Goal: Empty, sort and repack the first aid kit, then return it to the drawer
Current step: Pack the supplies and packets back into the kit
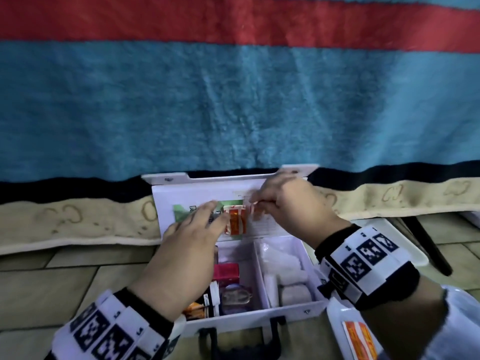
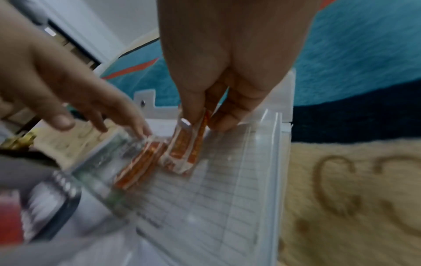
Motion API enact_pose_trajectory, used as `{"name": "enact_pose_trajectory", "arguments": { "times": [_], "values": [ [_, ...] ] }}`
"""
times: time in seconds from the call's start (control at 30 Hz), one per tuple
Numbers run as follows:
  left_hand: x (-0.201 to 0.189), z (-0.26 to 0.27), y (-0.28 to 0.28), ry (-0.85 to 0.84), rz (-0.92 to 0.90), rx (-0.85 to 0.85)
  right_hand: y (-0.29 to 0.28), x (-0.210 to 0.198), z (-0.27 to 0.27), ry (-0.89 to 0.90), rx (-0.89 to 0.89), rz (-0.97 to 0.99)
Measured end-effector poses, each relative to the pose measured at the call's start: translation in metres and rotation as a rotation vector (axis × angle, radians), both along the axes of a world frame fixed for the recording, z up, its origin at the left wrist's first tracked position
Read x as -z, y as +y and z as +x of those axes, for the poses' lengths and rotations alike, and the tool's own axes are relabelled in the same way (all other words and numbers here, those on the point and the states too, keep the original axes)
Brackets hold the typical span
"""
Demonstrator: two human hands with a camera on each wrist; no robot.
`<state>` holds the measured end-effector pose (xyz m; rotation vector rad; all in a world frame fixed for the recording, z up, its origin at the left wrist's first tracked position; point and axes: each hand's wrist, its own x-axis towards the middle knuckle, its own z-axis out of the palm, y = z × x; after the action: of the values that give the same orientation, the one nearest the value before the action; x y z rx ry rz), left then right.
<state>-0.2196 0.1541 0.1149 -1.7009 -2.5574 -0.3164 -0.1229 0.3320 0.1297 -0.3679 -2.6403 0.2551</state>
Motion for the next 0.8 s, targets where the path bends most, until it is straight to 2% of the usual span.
{"name": "enact_pose_trajectory", "arguments": {
  "times": [0.2,0.27,0.47,0.8],
  "values": [
    [-0.004,0.001,0.0,-0.032,0.002,-0.017,0.0,-0.005,-0.008,-0.314,0.094,-0.021],
    [-0.003,-0.001,0.0,-0.04,0.008,-0.019,-0.001,-0.006,-0.012,-0.361,0.14,-0.085],
    [0.001,-0.003,-0.001,-0.042,0.003,-0.016,-0.012,-0.022,-0.018,-0.364,0.214,-0.203],
    [-0.001,-0.003,0.0,-0.064,0.04,-0.008,-0.019,-0.019,-0.023,-0.341,0.319,-0.027]
  ]
}}
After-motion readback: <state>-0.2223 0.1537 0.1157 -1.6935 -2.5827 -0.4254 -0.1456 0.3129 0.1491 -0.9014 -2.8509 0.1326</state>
